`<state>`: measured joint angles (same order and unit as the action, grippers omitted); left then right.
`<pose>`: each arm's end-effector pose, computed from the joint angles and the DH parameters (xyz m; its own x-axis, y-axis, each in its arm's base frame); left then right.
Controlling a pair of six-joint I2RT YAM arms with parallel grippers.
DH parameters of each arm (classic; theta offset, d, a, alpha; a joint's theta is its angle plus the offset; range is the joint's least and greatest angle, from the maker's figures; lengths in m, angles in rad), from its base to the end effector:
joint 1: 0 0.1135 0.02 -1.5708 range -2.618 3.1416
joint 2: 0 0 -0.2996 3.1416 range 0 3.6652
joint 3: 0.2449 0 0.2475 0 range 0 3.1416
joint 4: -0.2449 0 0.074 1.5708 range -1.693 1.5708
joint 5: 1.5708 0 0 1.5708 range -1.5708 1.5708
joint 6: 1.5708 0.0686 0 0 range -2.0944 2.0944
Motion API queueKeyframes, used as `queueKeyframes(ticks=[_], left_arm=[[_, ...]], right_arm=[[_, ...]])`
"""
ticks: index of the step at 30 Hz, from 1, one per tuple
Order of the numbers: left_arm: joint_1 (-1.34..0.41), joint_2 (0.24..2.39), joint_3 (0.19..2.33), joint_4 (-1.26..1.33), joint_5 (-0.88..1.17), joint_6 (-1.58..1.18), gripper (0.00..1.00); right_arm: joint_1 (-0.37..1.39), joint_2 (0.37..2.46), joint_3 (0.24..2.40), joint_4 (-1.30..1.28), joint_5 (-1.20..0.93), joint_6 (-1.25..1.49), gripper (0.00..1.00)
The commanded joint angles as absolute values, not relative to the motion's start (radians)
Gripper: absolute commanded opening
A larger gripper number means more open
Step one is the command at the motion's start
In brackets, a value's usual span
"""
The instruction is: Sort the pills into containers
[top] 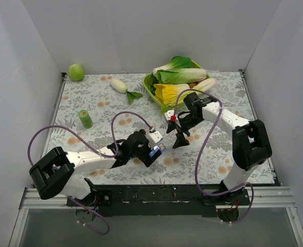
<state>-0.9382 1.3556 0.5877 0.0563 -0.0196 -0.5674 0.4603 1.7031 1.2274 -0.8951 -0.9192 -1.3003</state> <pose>0.1657 -0.2238 0.1895 -0.7542 0.1200 -0.6455 0.4651 0.7916 -0.3962 0.2655 0.1925 0.2406 0.1613 -0.5723 -0.8040 -0.9559 -0.2931 0.0168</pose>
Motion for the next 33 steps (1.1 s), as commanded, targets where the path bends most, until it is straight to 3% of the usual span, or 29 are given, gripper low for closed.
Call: queueKeyframes(ticks=[1,16,20,22,31,33], left_arm=[[-0.942,1.350,0.568,0.054,-0.081,-0.594,0.97],[-0.945,1.417,0.552,0.098,-0.092,-0.617,0.85],[-0.945,1.430,0.557,0.106,-0.081,-0.618,0.73],[-0.945,1.434,0.560,0.106,-0.068,-0.618,0.58],[-0.945,1.420,0.543,0.126,-0.035,-0.607,0.30],[-0.945,1.416,0.540,0.126,-0.029,-0.601,0.28]], right_arm=[[0.460,1.675,1.212,-0.887,-0.942,-1.295,0.95],[0.460,1.681,1.197,-0.845,-0.936,-1.282,0.94],[0.459,1.701,1.203,-0.833,-0.930,-1.278,0.94],[0.460,1.715,1.204,-0.825,-0.928,-1.278,0.95],[0.462,1.842,1.281,-0.816,-0.960,-1.195,0.94],[0.462,1.864,1.293,-0.811,-0.979,-1.175,0.94]])
